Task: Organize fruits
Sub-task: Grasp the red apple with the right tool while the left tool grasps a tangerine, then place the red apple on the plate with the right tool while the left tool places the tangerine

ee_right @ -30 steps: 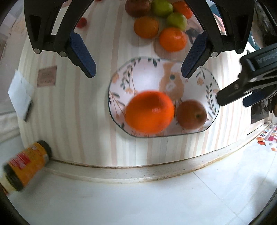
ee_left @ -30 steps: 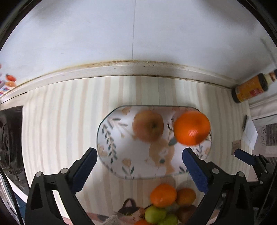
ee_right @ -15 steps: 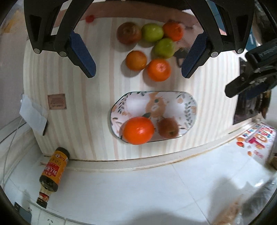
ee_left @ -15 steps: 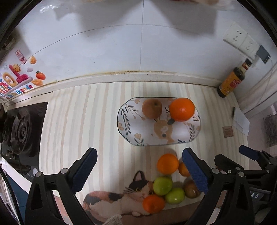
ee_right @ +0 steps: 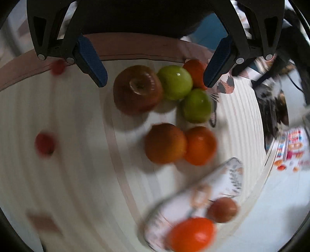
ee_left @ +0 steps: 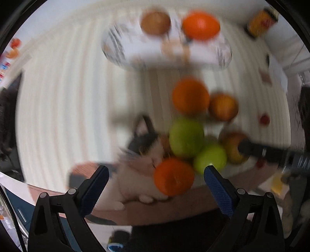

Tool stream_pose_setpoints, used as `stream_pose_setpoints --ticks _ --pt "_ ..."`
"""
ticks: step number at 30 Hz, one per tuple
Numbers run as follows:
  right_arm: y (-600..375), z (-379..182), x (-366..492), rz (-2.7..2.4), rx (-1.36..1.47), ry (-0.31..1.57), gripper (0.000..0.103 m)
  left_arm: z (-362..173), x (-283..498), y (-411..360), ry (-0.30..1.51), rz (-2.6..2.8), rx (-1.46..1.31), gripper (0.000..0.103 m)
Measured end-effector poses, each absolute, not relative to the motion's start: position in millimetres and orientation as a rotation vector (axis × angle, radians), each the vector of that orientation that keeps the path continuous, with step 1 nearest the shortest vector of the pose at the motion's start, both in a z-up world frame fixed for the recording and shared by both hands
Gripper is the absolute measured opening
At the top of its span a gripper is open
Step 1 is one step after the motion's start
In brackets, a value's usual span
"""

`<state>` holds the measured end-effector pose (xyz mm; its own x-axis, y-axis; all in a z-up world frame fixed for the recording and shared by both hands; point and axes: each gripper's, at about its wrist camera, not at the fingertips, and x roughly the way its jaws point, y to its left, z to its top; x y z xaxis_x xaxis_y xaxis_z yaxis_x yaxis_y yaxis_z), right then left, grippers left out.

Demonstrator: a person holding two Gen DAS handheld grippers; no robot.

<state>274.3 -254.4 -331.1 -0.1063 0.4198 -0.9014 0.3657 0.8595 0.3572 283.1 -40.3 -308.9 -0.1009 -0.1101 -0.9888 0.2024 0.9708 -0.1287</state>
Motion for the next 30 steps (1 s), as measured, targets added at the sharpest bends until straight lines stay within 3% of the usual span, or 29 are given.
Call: stream_pose_setpoints --ticks 4,8,11,14,16,18,30 --pt "-261.8 -359.0 262.9 0.038 0.706 1.737 0.098 -337.2 269.0 -47.0 1.723 -0.299 0.046 0.101" --pt "-260.7 -370.6 257.8 0.047 0.747 1.743 0.089 -351.0 261.1 -54.7 1.746 -0.346 0.007 0.099" --pt "-257.7 -372.4 258.7 0.047 0.726 1.746 0.088 -354.5 256.0 -60.6 1.742 -0.369 -0.001 0.079" --pt "-257.5 -374.4 259.1 0.046 0.709 1.746 0.083 -354.2 251.7 -61.8 1.712 -0.363 0.025 0.073" --pt "-259.1 -376.7 259.6 0.041 0.707 1.747 0.077 -351.5 249.3 -60.9 1.693 -0.353 0.043 0.064" --pt "-261.7 -377.7 259.8 0.036 0.700 1.749 0.071 -351.5 249.5 -54.9 1.697 -0.355 0.023 0.064" --pt "-265.9 -370.9 258.7 0.041 0.550 1.775 0.071 -348.6 251.3 -27.3 1.670 -0.286 0.085 0.066"
